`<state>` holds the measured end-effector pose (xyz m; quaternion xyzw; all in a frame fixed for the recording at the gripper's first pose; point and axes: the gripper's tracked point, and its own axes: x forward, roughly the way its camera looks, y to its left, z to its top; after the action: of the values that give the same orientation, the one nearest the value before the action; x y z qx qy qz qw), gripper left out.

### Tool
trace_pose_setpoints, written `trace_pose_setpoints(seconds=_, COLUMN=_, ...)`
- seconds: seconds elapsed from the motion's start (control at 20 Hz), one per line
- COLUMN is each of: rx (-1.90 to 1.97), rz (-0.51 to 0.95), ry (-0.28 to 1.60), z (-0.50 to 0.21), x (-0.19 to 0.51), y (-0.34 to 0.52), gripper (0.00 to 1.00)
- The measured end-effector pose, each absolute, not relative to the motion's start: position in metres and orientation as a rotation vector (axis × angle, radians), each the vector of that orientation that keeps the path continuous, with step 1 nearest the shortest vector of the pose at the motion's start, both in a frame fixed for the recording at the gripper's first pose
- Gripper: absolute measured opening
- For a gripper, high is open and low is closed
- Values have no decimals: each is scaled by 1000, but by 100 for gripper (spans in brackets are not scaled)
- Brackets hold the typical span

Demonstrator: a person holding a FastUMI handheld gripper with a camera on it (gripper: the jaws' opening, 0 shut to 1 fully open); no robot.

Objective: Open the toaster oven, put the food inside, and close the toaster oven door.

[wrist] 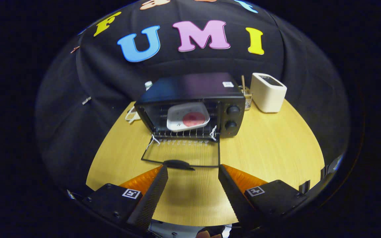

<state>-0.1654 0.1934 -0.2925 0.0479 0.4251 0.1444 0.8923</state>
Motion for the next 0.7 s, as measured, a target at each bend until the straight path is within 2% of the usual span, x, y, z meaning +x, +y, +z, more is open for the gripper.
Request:
trace_pose_setpoints(seconds=0.15, rx=109, rz=294, ry=1028, z=-330, x=-184, y=216, gripper=99)
trace_pose_setpoints(seconds=0.4, rx=78, rz=283, ry=1170, z=-375, x=-187, y=246, gripper=99)
trace_pose_setpoints(seconds=0.7, rx=15, rz=222, ry=1250, z=-426, x=-162, y=270, gripper=99)
